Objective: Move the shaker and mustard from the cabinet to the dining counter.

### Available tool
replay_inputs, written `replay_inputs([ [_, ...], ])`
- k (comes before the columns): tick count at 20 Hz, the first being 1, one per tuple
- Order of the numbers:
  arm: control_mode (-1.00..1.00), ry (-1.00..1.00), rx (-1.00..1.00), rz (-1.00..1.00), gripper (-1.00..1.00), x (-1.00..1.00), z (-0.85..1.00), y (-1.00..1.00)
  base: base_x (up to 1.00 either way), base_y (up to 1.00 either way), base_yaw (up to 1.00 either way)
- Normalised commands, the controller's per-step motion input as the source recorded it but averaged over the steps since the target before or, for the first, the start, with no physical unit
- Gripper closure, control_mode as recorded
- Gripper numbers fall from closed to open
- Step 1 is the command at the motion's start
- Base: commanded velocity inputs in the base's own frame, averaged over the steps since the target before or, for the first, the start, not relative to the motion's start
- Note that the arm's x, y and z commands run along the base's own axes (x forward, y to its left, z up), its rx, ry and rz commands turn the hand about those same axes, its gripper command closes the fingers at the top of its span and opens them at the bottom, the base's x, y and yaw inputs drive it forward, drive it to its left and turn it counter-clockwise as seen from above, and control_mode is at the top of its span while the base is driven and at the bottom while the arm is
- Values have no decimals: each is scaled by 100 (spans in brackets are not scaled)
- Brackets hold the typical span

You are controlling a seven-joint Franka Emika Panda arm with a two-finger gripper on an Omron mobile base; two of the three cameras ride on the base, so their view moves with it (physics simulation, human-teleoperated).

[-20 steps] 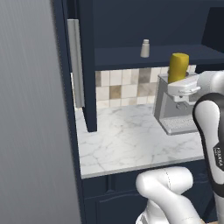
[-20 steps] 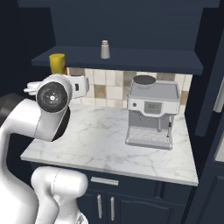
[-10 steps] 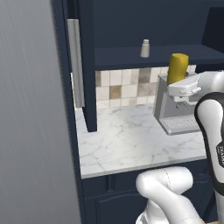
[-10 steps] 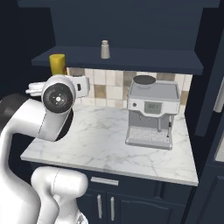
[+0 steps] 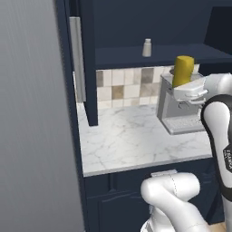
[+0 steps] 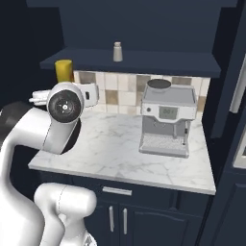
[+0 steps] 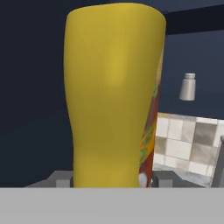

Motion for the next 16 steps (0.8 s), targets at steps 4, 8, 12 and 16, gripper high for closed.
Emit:
replay_inputs([
  [4,100,0,0,0,100,0,0,0,-78,0,0],
  [8,100,0,0,0,100,0,0,0,-77,-8,0],
  [12,100,0,0,0,100,0,0,0,-72,-4,0],
  [16,100,0,0,0,100,0,0,0,-69,0,0],
])
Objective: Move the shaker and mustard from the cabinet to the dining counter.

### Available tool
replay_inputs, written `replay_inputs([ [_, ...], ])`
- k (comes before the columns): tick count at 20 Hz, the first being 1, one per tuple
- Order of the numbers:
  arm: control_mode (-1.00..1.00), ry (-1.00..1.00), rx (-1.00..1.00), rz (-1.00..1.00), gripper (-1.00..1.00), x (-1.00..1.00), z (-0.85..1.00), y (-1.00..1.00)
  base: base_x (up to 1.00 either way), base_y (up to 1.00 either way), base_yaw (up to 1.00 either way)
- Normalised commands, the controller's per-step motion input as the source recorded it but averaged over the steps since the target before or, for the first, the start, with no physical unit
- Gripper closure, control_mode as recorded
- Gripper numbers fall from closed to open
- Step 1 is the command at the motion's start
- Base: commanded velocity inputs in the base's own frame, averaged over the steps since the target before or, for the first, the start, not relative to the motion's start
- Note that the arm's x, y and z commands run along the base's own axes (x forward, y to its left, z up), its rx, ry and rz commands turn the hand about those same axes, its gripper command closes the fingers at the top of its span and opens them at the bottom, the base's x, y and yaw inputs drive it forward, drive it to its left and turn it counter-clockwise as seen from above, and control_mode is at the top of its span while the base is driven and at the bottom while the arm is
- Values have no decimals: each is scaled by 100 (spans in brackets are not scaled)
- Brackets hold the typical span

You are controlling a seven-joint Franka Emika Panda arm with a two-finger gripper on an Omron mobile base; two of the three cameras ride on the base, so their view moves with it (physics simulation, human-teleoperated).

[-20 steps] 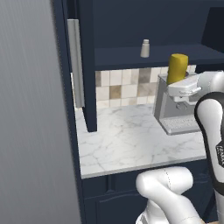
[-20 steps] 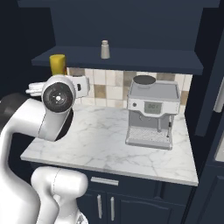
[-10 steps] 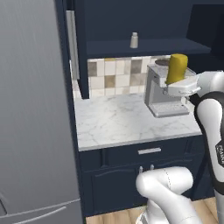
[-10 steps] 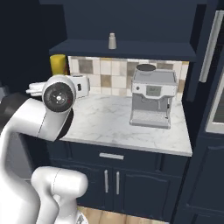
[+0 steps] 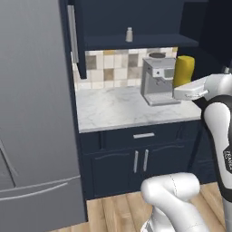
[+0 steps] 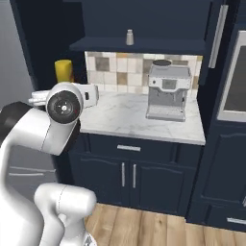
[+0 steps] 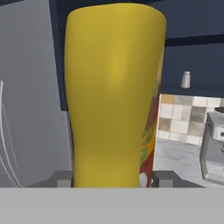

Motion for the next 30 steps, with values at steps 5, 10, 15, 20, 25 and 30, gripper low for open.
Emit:
replay_inputs([
  [5,100,0,0,0,100,0,0,0,-54,20,5],
  [10,100,0,0,0,100,0,0,0,-37,40,41],
  [15,100,0,0,0,100,0,0,0,-41,68,75],
  [20,100,0,0,0,100,0,0,0,-2,68,74],
  [25,100,0,0,0,100,0,0,0,20,64,64],
  [30,100,0,0,0,100,0,0,0,21,52,60],
])
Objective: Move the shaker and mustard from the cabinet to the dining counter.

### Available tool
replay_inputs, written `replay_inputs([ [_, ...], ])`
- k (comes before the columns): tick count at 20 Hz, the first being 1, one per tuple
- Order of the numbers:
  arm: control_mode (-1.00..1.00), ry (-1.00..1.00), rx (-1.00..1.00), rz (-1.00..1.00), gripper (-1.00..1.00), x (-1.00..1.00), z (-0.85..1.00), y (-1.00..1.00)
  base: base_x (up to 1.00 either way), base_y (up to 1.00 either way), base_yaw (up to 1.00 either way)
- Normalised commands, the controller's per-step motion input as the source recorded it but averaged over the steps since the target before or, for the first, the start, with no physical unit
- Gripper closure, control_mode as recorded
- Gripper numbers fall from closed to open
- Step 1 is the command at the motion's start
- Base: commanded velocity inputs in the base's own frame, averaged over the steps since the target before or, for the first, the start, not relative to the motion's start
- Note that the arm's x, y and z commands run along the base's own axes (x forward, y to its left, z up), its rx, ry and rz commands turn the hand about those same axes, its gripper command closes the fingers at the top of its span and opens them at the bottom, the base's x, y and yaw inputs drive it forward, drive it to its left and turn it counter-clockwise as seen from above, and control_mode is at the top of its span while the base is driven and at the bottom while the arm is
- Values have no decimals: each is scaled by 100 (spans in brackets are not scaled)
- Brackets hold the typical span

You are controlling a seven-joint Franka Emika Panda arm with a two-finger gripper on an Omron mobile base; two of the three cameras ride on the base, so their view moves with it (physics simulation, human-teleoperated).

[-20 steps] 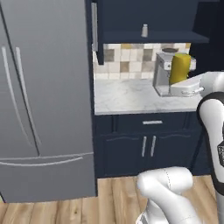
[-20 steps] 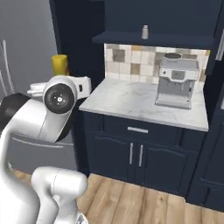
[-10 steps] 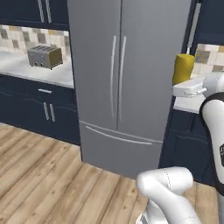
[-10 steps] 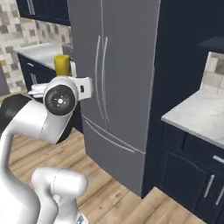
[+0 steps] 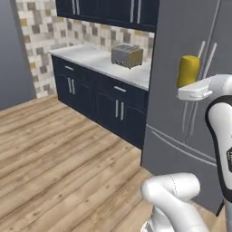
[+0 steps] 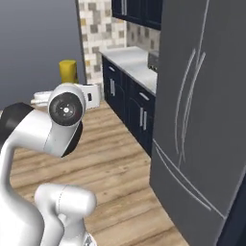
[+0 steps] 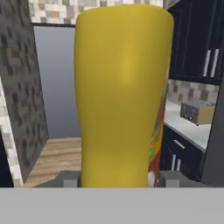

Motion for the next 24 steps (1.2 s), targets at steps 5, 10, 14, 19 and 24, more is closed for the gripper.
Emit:
replay_inputs([
  [5,100,0,0,0,100,0,0,0,41,56,57],
  [10,100,0,0,0,100,0,0,0,53,51,55],
  [14,100,0,0,0,100,0,0,0,54,40,53],
  [19,100,0,0,0,100,0,0,0,47,36,49],
  [24,100,0,0,0,100,0,0,0,17,53,51],
])
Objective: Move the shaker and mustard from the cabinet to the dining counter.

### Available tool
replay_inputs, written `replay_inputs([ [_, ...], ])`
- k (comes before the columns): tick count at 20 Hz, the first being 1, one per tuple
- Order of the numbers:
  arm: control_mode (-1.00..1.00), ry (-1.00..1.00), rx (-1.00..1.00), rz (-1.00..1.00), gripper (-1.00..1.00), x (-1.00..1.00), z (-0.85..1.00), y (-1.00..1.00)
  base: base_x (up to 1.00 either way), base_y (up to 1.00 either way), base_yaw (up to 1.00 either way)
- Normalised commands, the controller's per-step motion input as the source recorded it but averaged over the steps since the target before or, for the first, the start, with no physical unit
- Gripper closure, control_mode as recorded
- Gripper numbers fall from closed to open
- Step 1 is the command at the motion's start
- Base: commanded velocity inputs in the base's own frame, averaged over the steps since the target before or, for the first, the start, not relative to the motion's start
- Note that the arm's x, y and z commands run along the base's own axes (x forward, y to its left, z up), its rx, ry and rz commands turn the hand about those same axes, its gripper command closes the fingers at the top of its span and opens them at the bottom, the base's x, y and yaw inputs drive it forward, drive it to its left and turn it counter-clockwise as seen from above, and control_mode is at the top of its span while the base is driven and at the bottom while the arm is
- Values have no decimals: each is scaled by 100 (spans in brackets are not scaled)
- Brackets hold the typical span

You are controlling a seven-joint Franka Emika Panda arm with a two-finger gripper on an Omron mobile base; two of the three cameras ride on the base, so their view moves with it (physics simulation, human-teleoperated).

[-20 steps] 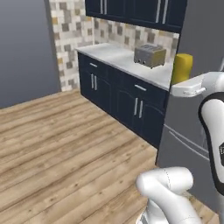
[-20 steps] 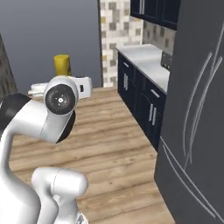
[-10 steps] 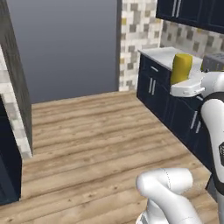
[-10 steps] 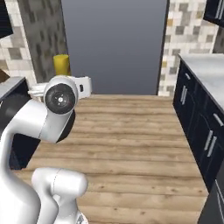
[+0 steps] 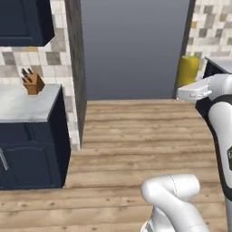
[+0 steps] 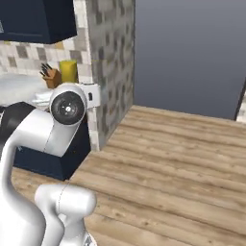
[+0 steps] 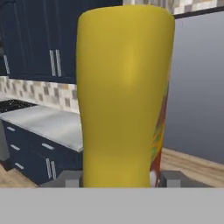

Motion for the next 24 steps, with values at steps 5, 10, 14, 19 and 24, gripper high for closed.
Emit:
replay_inputs([
  [5,100,0,0,0,100,0,0,0,0,47,58],
  [10,100,0,0,0,100,0,0,0,0,34,59],
  [14,100,0,0,0,100,0,0,0,0,23,58],
  [19,100,0,0,0,100,0,0,0,0,17,53],
  [24,100,0,0,0,100,0,0,0,11,9,51],
])
